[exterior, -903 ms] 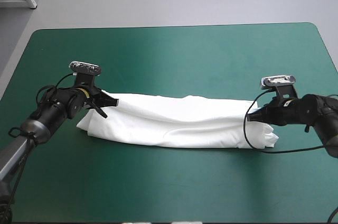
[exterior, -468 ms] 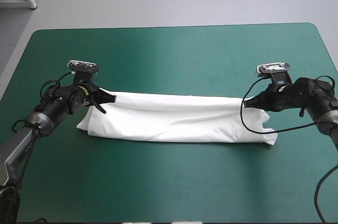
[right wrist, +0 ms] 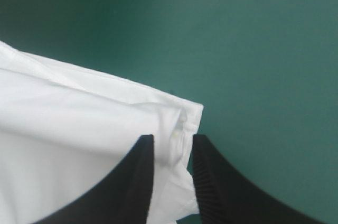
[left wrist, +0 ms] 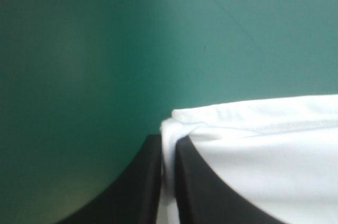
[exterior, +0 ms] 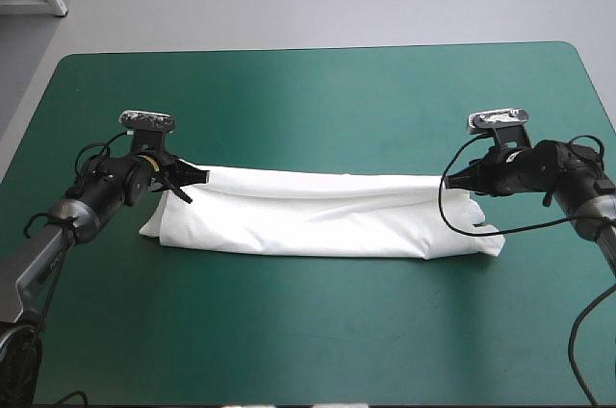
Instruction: Fold the cloth
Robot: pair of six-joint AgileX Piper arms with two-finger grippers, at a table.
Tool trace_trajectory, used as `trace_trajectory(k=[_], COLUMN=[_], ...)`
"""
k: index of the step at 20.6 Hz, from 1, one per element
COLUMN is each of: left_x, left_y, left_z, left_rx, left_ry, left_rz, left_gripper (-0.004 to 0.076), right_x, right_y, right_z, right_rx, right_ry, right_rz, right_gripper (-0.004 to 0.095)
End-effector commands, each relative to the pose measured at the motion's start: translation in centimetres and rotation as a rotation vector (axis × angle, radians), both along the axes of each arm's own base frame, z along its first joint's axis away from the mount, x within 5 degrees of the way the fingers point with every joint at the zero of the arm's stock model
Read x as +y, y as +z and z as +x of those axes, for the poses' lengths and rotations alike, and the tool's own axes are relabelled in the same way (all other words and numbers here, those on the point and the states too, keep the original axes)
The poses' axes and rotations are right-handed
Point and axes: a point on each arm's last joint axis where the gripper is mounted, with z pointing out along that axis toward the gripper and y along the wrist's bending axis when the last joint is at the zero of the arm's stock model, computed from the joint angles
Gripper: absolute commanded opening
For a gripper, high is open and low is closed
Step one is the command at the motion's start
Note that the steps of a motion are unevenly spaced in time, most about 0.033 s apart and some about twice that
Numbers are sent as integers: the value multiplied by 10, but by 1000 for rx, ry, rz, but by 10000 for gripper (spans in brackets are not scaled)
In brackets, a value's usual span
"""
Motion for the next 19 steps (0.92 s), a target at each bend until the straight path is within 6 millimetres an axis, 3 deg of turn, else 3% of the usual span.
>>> trace_trajectory(k=[1,5,9,10,12,15,16,19], left_x=[1,1,1,-9,-35,-92,-111,-158], left_y=[26,36,77,90,96,87,83,54], left_z=[5,8,10,6,-4,-21,-27,-36], left_rx=[-140,-179,-193,-201,-202,-113,-78,67], left_ry=[-3,-12,-7,-51,-168,-373,-426,-565], left_rz=[-22,-9,26,32,-1,-122,-179,-269], left_gripper=[217,481,487,468,376,22,25,23], right_x=[-4,-5,-7,-7,-6,-7,-7,-10], right_y=[27,45,90,105,123,137,139,130], right_z=[5,8,-5,-17,-37,-68,-75,-87], right_rx=[-139,-157,-170,-200,-247,-231,-223,-196], right_ry=[-29,-18,-22,-34,-34,-19,-15,-42], right_rz=[2,-27,-52,-27,-10,-10,-10,-29], right_gripper=[536,562,471,400,306,69,-10,-18])
